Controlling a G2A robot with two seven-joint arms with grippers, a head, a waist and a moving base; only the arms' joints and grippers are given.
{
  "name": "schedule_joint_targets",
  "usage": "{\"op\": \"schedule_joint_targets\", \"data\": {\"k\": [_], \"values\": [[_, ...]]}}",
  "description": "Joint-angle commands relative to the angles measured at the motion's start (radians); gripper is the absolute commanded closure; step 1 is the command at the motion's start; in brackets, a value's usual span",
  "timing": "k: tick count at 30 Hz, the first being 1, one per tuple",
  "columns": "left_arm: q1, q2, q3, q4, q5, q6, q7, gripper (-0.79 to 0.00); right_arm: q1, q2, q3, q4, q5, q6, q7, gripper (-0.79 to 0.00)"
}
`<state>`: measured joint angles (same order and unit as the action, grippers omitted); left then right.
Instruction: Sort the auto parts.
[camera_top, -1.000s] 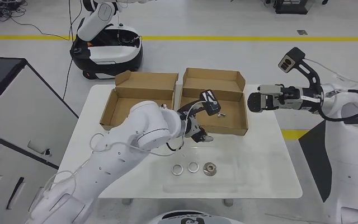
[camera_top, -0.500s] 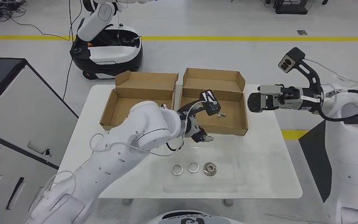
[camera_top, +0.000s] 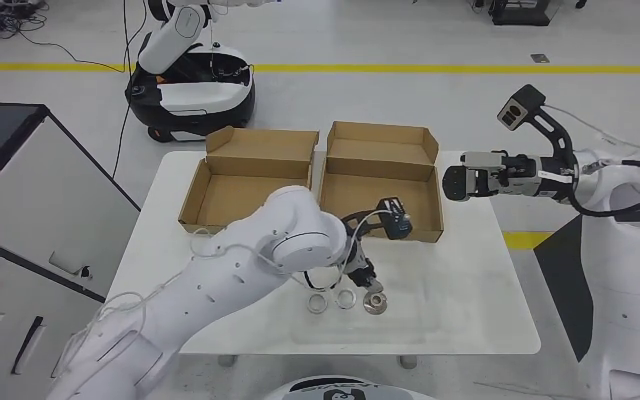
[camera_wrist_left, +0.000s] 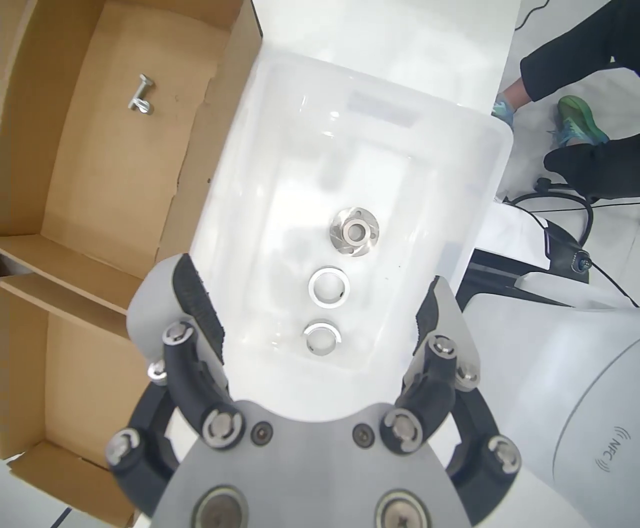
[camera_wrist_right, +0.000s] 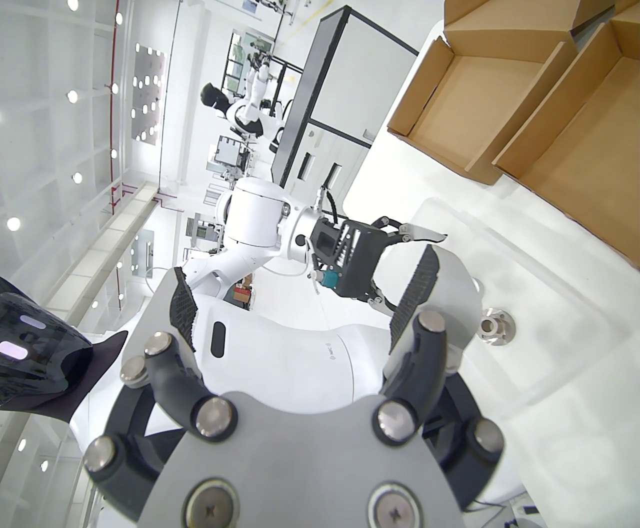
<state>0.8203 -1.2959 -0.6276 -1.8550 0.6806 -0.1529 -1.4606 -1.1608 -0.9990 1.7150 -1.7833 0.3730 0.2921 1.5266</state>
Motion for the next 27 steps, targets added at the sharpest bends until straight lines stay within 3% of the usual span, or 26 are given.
{"op": "schedule_joint_targets", "data": {"k": [1, 12, 27], "values": [[-0.008, -0.008, 0.029, 0.022, 0.015, 0.015, 0.011, -0.785, 0.000, 0.000, 0.000, 0.000, 0.000, 0.000, 0.000, -0.785], [-0.039, -0.048, 0.125, 0.109, -0.004, 0.046, 0.020, -0.785, 0.000, 0.000, 0.000, 0.000, 0.000, 0.000, 0.000, -0.785], [-0.028, -0.050, 0.150, 0.110, 0.038, 0.027, 0.028, -0.785, 0.000, 0.000, 0.000, 0.000, 0.000, 0.000, 0.000, -0.785]]}}
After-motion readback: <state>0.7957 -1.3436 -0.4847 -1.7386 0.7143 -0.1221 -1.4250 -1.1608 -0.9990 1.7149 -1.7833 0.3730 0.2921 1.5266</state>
